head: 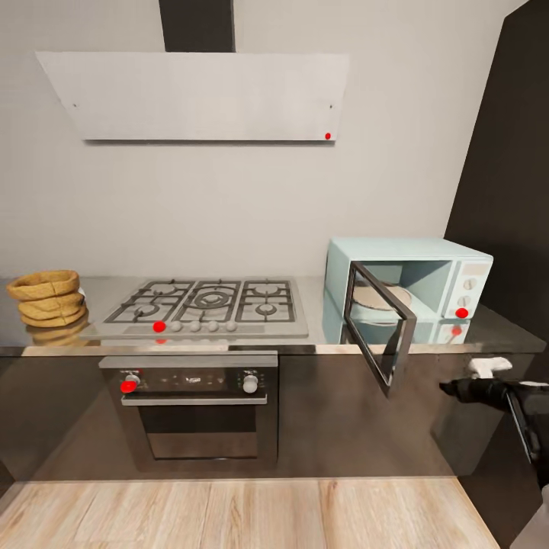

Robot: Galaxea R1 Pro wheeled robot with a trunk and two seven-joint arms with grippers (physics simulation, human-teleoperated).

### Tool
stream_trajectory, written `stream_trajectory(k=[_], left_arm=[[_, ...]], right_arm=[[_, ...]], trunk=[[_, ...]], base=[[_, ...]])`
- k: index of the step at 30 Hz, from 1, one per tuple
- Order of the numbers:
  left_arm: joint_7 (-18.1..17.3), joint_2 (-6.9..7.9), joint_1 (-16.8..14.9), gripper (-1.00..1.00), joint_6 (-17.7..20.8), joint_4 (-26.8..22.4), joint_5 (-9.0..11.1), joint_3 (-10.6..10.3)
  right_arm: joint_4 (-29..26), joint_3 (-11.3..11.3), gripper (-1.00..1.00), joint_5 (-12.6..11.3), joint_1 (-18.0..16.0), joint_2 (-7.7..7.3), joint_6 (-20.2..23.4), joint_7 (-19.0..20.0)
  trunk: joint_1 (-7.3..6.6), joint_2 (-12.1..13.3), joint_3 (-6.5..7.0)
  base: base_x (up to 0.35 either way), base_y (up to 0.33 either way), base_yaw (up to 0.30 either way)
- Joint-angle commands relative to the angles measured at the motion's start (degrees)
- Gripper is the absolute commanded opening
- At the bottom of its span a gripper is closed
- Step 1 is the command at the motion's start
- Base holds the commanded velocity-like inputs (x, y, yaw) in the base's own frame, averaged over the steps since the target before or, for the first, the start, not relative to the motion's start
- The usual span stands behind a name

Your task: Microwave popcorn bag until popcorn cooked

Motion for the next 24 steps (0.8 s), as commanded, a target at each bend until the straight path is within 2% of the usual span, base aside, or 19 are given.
stream_trajectory(k=[1,3,6,8,10,11,13,15,16,18,20,21,24], left_arm=[[0.0,-0.01,-0.01,1.0,-0.12,-0.01,0.5,0.06],[0.01,-0.01,-0.01,1.0,-0.12,-0.01,0.5,0.06],[0.01,-0.01,0.01,1.0,-0.12,-0.01,0.5,0.06],[0.03,-0.01,-0.01,1.0,-0.12,-0.01,0.5,0.06],[0.01,-0.01,0.0,1.0,-0.12,-0.01,0.5,0.06],[0.01,-0.01,0.03,1.0,-0.12,-0.01,0.5,0.06],[0.02,-0.01,0.01,1.0,-0.12,-0.01,0.5,0.06],[0.03,-0.01,0.0,1.0,-0.12,-0.01,0.5,0.06],[0.02,-0.01,0.02,1.0,-0.12,-0.01,0.5,0.06],[0.05,-0.01,0.03,1.0,-0.12,-0.01,0.5,0.07],[0.08,-0.01,0.0,1.0,-0.12,-0.01,0.5,0.08],[0.08,-0.01,-0.01,1.0,-0.12,-0.01,0.5,0.1],[0.18,0.02,0.0,1.0,-0.12,-0.01,0.54,0.14]], right_arm=[[4.63,-0.11,1.0,1.48,-0.1,0.13,-2.34,0.25],[10.93,-0.12,1.0,2.45,-0.1,0.3,-6.22,-1.24],[24.68,-0.06,1.0,2.92,-0.07,0.52,-13.22,-5.75],[38.35,0.01,1.0,3.06,-0.09,0.59,-21.11,-8.01],[47.21,0.03,1.0,3.14,-0.06,0.58,-26.54,-9.47],[56.82,0.12,1.0,3.21,0.0,1.03,-31.91,-12.31],[60.29,0.16,1.0,3.2,-0.11,2.45,-34.19,-14.69],[61.85,0.19,1.0,3.2,0.45,5.03,-35.32,-17.0],[62.24,0.2,1.0,3.18,2.05,6.59,-35.58,-18.44],[62.52,0.22,1.0,3.17,7.31,9.64,-36.14,-21.63],[62.62,0.16,1.0,2.99,14.93,13.64,-37.65,-27.16],[62.65,0.18,1.0,2.99,17.98,14.65,-38.47,-29.05],[62.65,0.22,1.0,3.22,20.72,15.15,-39.44,-29.9]], trunk=[[-0.01,-0.04,-0.05],[-0.01,-0.04,-0.05],[-0.01,-0.04,-0.05],[-0.01,-0.04,-0.05],[-0.01,-0.04,-0.05],[-0.01,-0.04,-0.05],[-0.01,-0.04,-0.05],[-0.01,-0.04,-0.05],[-0.01,-0.04,-0.05],[-0.01,-0.04,-0.05],[-0.01,-0.04,-0.05],[-0.01,-0.04,-0.05],[-0.01,-0.04,-0.05]], base=[[0.0,0.0,0.0],[0.0,0.0,0.0],[0.0,0.0,0.0],[0.0,0.0,0.0],[0.0,0.0,0.0],[0.0,0.0,0.0],[0.0,0.0,0.0],[0.0,0.0,0.0],[0.0,0.0,0.0],[0.0,0.0,0.0],[0.0,0.0,0.0],[0.0,0.0,0.094],[0.0,0.0,0.216]])
